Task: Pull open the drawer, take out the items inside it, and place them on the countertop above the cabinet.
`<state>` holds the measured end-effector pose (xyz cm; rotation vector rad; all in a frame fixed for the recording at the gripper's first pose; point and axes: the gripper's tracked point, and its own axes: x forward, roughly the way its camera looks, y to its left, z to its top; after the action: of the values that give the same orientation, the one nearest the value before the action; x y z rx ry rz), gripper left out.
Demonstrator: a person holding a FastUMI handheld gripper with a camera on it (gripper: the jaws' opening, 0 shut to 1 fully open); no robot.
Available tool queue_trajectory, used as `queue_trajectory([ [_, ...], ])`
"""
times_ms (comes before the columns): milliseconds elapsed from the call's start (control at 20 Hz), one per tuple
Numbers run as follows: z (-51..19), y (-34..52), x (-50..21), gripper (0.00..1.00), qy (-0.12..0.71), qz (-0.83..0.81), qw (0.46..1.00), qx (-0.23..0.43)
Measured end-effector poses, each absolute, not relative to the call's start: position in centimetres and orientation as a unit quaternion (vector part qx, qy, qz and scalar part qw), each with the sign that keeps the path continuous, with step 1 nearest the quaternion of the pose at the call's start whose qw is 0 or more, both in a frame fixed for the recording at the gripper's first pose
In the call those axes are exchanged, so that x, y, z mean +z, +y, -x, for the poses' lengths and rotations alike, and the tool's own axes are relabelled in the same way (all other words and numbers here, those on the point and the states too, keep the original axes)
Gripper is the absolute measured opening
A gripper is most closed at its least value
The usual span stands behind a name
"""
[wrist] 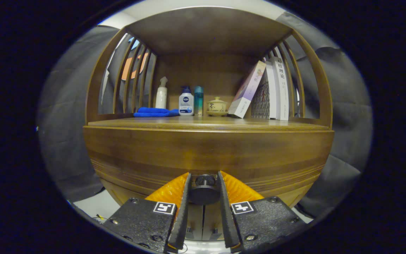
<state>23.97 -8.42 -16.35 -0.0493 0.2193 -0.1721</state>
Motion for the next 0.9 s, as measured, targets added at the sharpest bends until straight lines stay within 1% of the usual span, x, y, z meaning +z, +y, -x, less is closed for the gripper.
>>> queue_trajectory([
  [150, -23.6, -8.6, -16.2, 0.38, 0.11, 0.059, 0.989, -0.083],
  [350, -21.5, -8.3, -16.0, 0.31, 0.113, 0.052, 0.989, -0.084],
  [900, -13.4, -7.0, -15.7, 0.3, 0.126, 0.04, 0.988, -0.076],
])
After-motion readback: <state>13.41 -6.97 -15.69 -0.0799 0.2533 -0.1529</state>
